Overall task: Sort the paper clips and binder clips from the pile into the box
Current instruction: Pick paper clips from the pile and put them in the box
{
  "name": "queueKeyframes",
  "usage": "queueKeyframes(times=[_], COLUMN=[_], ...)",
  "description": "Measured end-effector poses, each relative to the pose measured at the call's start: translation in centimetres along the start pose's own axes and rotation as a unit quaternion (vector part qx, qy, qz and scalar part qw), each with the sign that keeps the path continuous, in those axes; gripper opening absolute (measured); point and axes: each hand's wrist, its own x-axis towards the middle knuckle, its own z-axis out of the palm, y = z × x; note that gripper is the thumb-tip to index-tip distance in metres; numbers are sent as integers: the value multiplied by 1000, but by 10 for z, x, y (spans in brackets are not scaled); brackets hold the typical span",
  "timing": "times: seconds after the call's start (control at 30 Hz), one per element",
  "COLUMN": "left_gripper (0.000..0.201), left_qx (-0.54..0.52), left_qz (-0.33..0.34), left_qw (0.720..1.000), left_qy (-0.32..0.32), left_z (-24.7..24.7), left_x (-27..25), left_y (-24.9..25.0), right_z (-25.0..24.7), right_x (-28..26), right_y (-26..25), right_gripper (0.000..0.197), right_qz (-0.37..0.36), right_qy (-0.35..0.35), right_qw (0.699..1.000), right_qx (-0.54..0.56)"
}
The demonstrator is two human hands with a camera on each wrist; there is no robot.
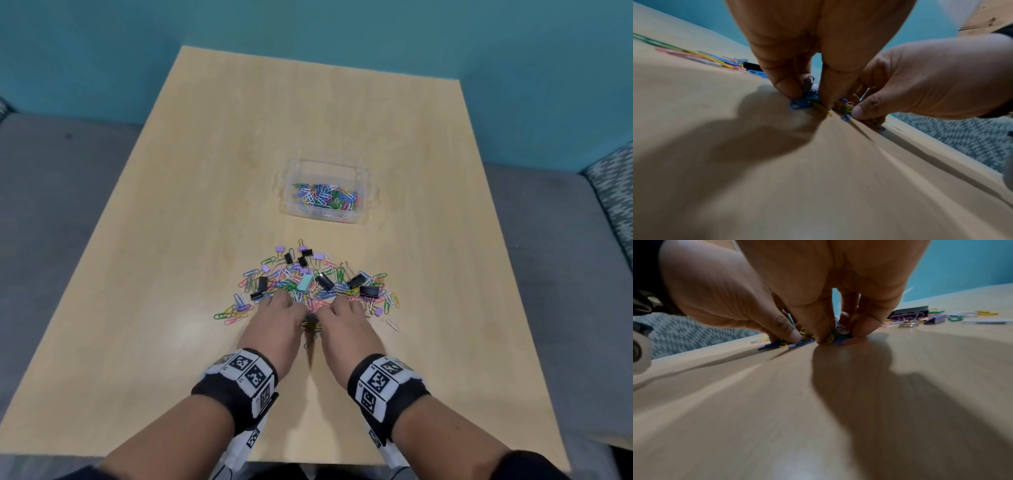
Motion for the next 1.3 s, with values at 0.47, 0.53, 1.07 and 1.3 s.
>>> queueKeyframes(times=[0.47, 0.53, 1.07, 1.3], left_gripper=[21, 20, 19, 18], left_qx=[-264, -384, -568, -439], left_qz=[-170, -221, -209, -158], left_qw=[947, 892, 795, 883], left_qy=[-72, -91, -25, 47], left_z=[-26, -33, -123, -144], left_x=[-6, -7, 115, 188], left_y=[-11, -12, 4, 24], right_z=[-16, -19, -125, -164], right_x=[1, 1, 101, 168], right_y=[31, 37, 53, 48], right_gripper=[11, 14, 30, 14], right_qz=[106, 145, 135, 122], right_qy=[-63, -81, -17, 45], right_qw=[973, 945, 827, 898], right_qx=[193, 282, 546, 421])
